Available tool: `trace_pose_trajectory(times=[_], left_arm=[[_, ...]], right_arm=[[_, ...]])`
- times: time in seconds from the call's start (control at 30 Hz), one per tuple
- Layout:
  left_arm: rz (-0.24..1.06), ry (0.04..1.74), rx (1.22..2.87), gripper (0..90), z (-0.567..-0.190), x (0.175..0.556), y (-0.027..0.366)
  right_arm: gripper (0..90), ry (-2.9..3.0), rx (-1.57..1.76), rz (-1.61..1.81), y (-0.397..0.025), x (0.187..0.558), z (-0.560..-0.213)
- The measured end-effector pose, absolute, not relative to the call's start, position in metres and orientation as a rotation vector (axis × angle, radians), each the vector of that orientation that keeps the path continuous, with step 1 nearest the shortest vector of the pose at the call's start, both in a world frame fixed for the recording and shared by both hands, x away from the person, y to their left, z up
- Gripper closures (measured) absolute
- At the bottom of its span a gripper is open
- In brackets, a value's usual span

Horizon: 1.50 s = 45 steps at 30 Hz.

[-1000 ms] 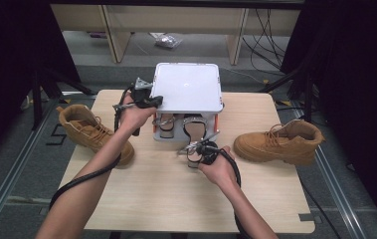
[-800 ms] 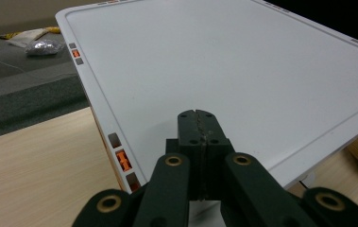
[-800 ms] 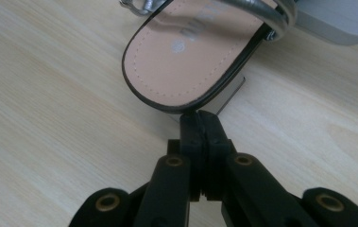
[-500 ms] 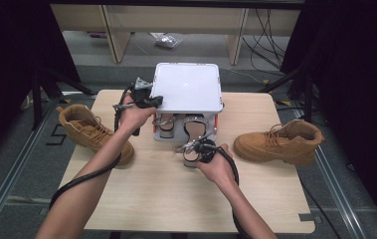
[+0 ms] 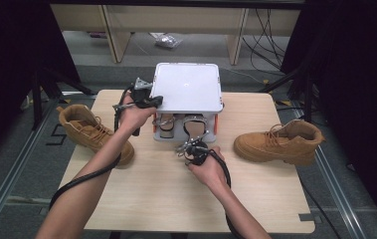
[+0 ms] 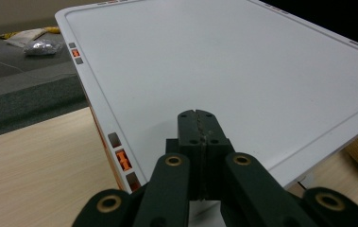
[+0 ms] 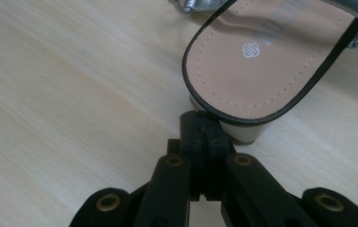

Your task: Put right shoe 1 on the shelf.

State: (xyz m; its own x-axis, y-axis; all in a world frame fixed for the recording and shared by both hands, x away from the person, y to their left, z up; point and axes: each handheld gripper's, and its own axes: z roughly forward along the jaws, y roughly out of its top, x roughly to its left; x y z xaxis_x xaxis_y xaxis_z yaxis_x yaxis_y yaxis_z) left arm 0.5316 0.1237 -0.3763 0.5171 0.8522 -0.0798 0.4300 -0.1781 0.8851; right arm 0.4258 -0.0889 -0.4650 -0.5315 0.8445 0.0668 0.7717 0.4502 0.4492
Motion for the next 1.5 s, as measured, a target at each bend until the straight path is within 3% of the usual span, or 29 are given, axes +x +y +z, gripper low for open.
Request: trace_pose_trajectory(times=[1.5], left_arm=[[0.558, 1.062, 1.806, 89.5, -0.376, 0.531, 0.123]], right_arm=[[90.0, 2.315, 1.411, 0.718, -0.089, 0.475, -0.441]])
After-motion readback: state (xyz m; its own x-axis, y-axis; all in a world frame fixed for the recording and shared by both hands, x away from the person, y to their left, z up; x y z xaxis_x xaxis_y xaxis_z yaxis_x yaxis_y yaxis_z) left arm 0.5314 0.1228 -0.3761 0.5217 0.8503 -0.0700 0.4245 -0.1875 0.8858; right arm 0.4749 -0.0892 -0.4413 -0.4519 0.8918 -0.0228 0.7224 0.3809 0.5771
